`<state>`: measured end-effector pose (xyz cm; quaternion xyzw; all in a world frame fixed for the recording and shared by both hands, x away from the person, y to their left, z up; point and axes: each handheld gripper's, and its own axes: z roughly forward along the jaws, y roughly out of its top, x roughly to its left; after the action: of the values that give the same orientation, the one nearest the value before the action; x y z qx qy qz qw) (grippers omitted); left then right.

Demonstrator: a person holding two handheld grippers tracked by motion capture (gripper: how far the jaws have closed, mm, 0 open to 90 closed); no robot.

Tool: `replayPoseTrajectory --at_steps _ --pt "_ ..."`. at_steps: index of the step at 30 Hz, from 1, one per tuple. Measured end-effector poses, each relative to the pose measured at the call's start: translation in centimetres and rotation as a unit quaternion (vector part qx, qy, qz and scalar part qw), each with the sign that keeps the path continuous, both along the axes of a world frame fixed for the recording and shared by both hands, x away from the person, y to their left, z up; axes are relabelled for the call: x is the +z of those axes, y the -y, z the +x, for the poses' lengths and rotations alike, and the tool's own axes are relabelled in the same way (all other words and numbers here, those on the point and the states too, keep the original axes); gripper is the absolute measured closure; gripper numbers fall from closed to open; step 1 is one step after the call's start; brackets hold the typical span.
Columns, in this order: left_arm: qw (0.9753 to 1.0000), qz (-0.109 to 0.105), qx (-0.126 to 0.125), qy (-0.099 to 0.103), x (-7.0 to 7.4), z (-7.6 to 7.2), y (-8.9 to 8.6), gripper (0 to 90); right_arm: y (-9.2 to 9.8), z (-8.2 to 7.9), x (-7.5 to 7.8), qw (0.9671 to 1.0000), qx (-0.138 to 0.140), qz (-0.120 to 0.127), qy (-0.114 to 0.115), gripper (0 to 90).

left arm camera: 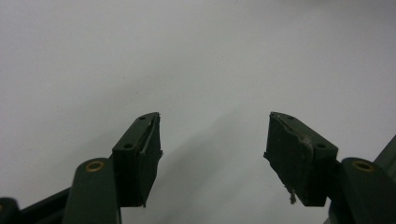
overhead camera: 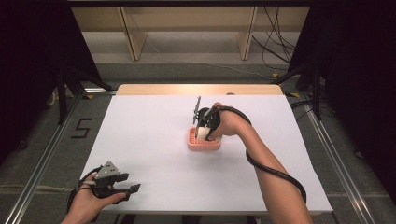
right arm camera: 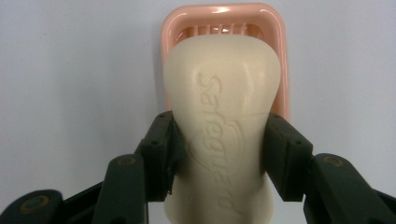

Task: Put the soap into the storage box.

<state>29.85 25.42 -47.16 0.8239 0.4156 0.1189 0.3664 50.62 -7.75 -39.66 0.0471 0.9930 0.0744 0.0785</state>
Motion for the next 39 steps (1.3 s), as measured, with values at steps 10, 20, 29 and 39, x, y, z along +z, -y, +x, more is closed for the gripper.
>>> replayPoseTrajectory --at_steps 10,20,29,39 --pt "1.0000 0.002 -0.003 -0.001 0.0 0.0 0.0 34.9 -0.5 0.0 -0.2 0.9999 -0.006 0.007 -0.006 50.4" --pt "1.0000 0.007 -0.006 -0.002 0.1 0.0 -0.1 34.9 -0.8 0.3 -0.3 0.9999 0.003 0.010 0.001 50.5" --pt "1.0000 0.000 0.003 0.001 0.0 0.0 0.1 34.9 -1.0 0.2 -0.6 0.9999 -0.009 0.011 -0.002 50.4" --pt "1.0000 -0.003 0.006 -0.003 -0.1 0.0 0.2 34.9 -1.4 0.5 -1.0 0.9999 -0.007 0.007 -0.001 50.4"
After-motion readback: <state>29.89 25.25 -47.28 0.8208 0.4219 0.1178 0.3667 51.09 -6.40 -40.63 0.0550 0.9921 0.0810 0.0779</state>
